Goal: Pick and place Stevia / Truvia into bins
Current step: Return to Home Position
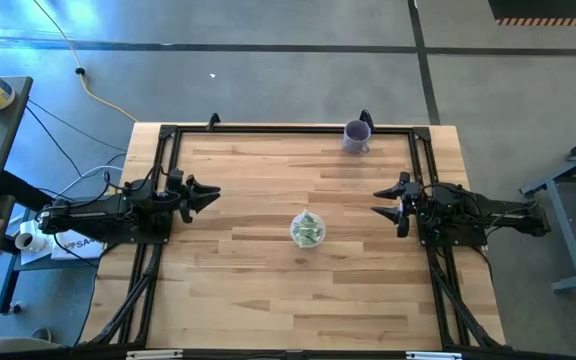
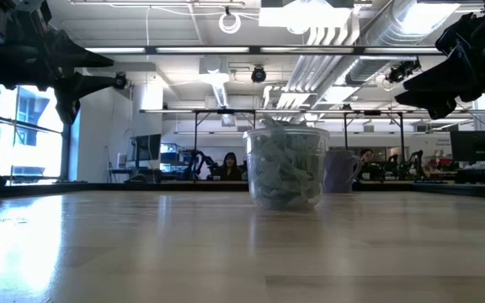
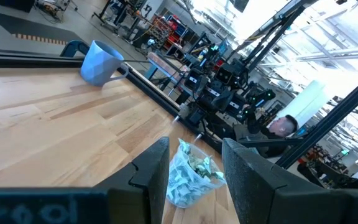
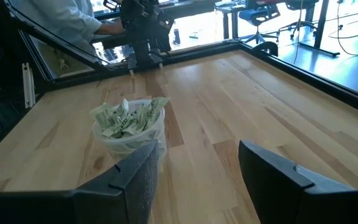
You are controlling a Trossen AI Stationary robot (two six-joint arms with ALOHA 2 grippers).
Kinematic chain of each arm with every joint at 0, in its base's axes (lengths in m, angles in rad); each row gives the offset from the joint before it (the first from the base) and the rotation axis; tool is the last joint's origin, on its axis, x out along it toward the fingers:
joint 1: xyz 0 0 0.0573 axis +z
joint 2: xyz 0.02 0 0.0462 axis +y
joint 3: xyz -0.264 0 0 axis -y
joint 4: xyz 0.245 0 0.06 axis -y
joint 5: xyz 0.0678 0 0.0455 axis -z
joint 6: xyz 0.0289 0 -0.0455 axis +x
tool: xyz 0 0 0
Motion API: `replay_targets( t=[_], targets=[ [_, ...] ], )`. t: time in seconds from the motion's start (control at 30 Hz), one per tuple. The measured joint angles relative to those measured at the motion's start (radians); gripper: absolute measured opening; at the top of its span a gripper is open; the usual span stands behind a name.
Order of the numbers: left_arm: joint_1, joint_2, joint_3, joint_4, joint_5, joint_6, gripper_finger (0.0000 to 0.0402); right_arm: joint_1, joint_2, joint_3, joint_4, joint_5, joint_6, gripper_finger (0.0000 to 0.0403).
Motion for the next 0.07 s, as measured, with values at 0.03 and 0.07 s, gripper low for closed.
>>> replay_targets(
  t=[0.03,0.07],
  targets=[
    [0.0,0.0,0.0,0.0,0.0,0.0,0.0182,0.0,0.0,0.0,0.0,0.0,0.0,0.0213],
    [0.0,0.0,0.0,0.0,0.0,0.0,0.0182,0.0,0.0,0.0,0.0,0.0,0.0,0.0213]
  ],
)
